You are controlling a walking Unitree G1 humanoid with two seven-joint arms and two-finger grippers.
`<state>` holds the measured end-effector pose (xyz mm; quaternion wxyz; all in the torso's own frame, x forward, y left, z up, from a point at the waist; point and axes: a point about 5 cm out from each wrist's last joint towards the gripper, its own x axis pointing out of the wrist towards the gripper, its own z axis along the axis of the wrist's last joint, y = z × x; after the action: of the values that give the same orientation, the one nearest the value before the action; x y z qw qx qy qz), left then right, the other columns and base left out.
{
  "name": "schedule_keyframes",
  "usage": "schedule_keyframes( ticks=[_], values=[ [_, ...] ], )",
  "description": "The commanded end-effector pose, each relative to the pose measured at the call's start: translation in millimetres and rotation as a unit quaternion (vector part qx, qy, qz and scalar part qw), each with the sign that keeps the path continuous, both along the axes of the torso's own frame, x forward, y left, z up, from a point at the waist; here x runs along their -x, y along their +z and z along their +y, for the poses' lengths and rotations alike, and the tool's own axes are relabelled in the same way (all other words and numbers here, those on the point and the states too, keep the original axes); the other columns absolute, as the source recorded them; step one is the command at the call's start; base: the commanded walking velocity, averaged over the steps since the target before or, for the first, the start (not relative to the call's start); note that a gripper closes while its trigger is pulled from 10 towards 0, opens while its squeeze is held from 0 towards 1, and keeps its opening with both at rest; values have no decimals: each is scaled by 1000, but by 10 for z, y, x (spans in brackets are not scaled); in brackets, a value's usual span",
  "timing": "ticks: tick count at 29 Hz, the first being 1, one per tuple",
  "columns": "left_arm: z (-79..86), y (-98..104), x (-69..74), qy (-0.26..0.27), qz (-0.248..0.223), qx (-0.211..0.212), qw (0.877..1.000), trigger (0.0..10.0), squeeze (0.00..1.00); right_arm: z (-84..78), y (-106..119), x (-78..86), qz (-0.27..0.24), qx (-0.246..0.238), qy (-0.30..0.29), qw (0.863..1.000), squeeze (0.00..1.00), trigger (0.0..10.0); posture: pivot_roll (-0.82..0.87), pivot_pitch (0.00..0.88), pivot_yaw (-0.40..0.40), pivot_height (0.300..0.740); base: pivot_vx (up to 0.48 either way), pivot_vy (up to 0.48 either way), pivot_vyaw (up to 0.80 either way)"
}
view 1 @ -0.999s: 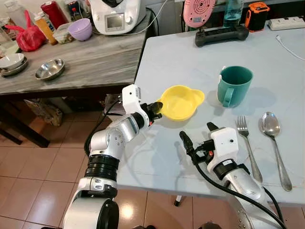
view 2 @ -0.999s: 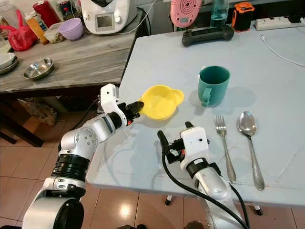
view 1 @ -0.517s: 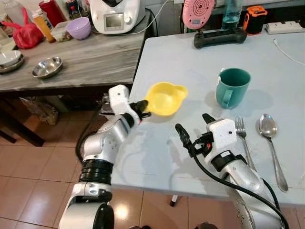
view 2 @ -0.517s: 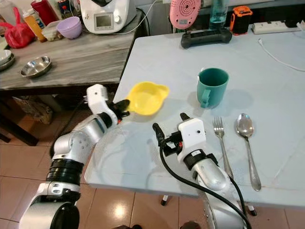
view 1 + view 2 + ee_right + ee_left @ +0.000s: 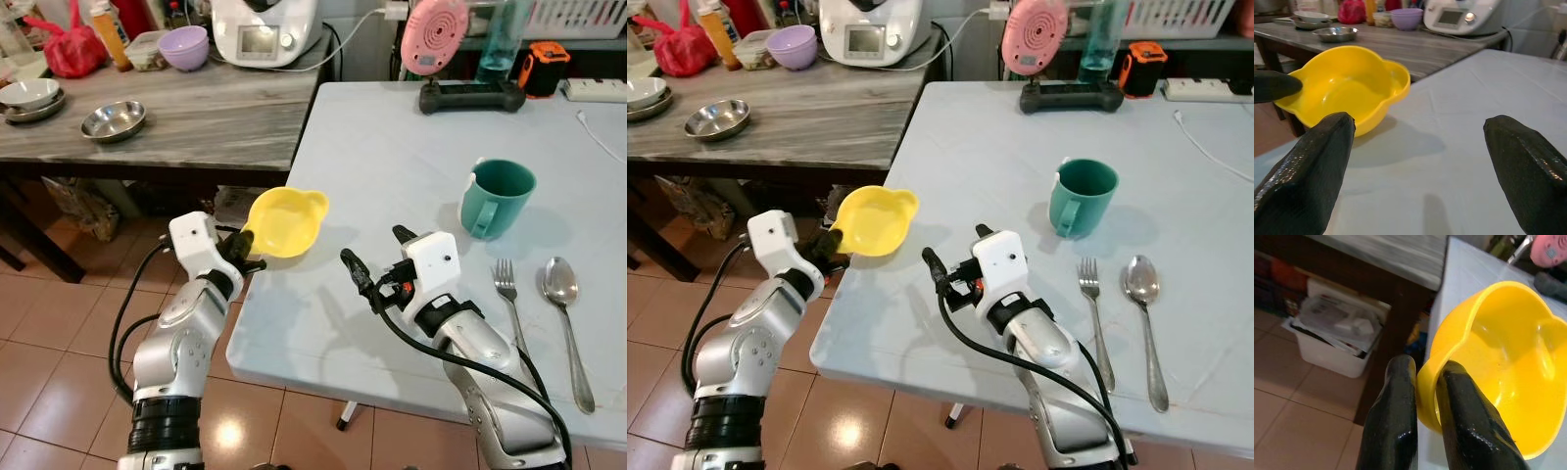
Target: Setting the table
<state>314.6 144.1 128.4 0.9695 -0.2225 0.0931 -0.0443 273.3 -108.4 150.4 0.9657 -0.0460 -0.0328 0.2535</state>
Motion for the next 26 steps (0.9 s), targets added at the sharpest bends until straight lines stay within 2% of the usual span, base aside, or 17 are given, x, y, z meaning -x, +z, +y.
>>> schedule_keyframes(
  ticks=[1, 5, 8, 13, 17, 18, 19, 20, 26],
  values=[
    [74, 50, 23, 18, -14, -10, 1000, 0, 0, 33, -17, -7, 3, -1, 10, 1000, 0, 10000, -113, 57, 85, 740, 0, 0, 0],
    [193, 131, 106, 51, -52, -21, 997, 0, 0, 50, -12, -34, 1, -3, 13, 1000, 0, 10000, -100, 51, 78, 740, 0, 0, 0],
    [276, 121, 241, 78, -68, -25, 994, 0, 0, 47, -4, -68, -1, -8, 9, 1000, 0, 10000, -91, 50, 72, 740, 0, 0, 0],
    [285, 31, 314, 85, -60, -37, 994, 0, 0, 20, 2, -91, -3, -9, 4, 1000, 0, 10000, -93, 47, 70, 740, 0, 0, 0],
    [243, -6, 318, 80, -49, -37, 995, 0, 0, 10, 13, -96, -4, -15, -2, 1000, 0, 10000, -96, 45, 70, 740, 0, 0, 0],
    [233, -8, 316, 79, -49, -38, 995, 1686, 0, 5, 13, -99, -4, -15, -2, 1000, 0, 10000, -101, 43, 71, 740, 0, 0, 0],
    [227, -9, 319, 78, -49, -39, 995, 1686, 0, 2, 12, -102, -4, -14, -2, 1000, 0, 10000, -101, 43, 71, 740, 0, 0, 0],
    [209, -12, 317, 74, -48, -29, 996, 10000, 0, -6, 16, -108, -5, -16, -5, 1000, 0, 10000, -103, 41, 71, 740, 0, 0, 0],
    [207, -12, 311, 75, -48, -21, 996, 10000, 0, -44, 20, -130, 1, -27, -23, 999, 0, 10000, -105, 39, 73, 740, 0, 0, 0]
  ],
)
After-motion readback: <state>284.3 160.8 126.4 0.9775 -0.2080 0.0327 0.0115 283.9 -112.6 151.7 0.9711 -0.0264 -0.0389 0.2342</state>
